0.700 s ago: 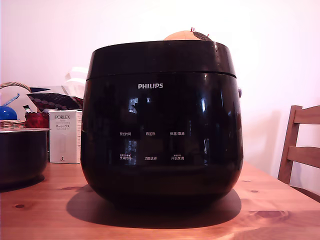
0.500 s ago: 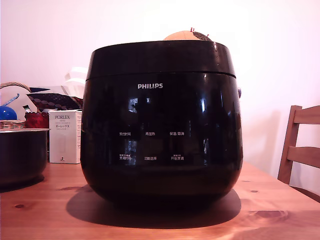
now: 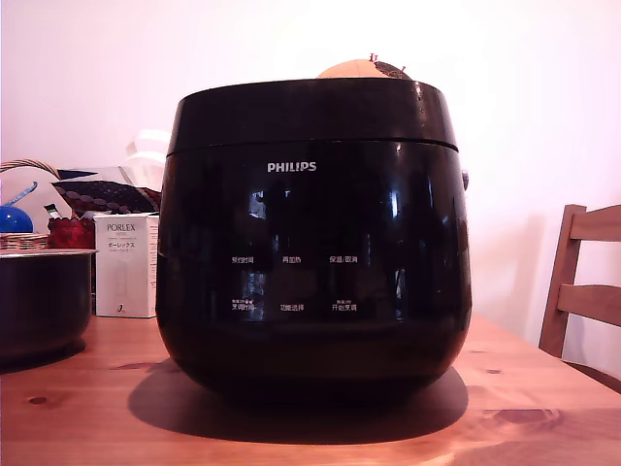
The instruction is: Open the rice cooker by pressing the large metal button on the top of its lid with medium force
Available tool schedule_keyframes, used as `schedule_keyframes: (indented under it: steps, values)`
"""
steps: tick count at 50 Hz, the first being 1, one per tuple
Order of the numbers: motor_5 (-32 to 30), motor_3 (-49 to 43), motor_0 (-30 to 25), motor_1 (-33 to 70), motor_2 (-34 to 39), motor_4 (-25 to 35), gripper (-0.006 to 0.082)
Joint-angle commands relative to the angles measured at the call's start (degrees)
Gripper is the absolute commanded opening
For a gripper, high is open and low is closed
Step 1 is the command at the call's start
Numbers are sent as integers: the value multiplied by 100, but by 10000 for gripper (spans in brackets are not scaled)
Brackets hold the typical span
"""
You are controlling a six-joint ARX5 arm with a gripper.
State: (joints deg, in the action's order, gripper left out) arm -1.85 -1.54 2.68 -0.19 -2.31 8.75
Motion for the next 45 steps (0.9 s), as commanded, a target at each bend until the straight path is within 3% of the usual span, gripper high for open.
schedule_keyframes:
  steps: [1, 7, 8, 16, 21, 28, 45]
  values:
    - [31, 179, -11, -55, 15, 33, -19]
    - [282, 575, -11, -55, 15, 297, -19]
    - [713, 643, -11, -55, 15, 317, -19]
    - [1344, 1069, -13, -52, 2, 455, -19]
    - [1781, 1106, -28, -52, -107, 957, -20]
    - [1917, 1102, -129, -52, -380, 1659, -19]
    - [1987, 1008, -446, 442, -1123, 2684, -19]
